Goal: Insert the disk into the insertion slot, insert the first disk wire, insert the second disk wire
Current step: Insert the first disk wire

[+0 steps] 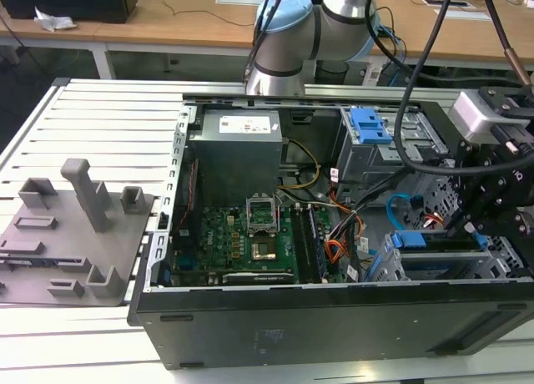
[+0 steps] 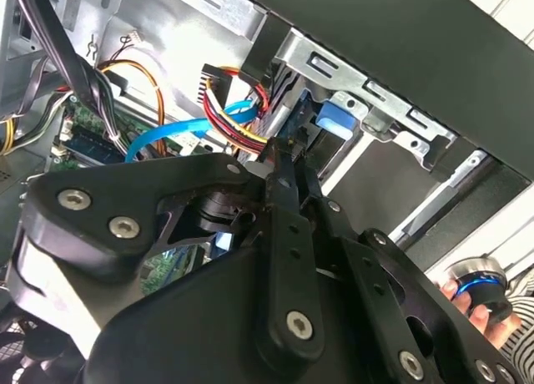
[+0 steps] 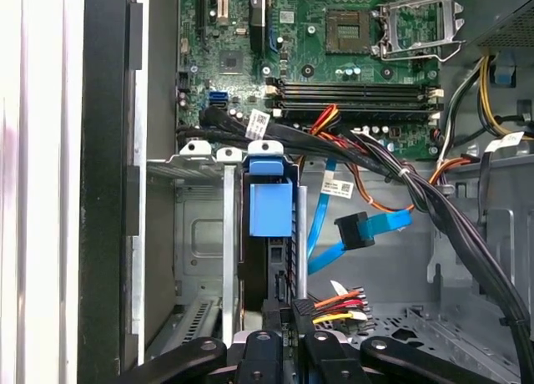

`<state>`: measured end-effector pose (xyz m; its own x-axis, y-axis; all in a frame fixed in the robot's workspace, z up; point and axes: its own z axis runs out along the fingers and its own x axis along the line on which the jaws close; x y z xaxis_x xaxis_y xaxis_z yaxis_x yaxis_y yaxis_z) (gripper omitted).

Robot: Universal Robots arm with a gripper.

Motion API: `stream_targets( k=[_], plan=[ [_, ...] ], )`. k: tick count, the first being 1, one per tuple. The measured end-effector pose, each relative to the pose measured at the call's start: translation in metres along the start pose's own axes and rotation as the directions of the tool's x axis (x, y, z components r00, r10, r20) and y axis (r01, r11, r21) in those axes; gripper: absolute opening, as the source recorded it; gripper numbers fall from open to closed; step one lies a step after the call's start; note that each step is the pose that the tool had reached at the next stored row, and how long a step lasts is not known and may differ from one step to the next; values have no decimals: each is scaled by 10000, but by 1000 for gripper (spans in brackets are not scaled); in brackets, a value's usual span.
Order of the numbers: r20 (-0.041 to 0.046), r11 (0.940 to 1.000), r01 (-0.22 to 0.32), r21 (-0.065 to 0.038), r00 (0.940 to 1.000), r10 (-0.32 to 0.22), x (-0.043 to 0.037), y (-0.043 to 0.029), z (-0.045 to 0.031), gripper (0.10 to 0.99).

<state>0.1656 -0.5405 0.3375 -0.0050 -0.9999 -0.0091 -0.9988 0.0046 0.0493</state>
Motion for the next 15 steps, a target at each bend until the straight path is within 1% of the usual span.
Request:
stream_targets(
  k=[8,10,11,12,14,15],
  plan=[
    [4,10000,1,0,10000,-1,1,-3,5,180],
    [3,10000,1,0,10000,-1,1,-3,4,306],
    [2,10000,1,0,10000,-1,1,-3,2,306],
    [1,10000,1,0,10000,-1,0,-2,-31,306],
    [1,10000,1,2,10000,-1,-9,7,-208,306],
    [2,10000,1,4,10000,-1,-14,10,-269,290]
  ],
)
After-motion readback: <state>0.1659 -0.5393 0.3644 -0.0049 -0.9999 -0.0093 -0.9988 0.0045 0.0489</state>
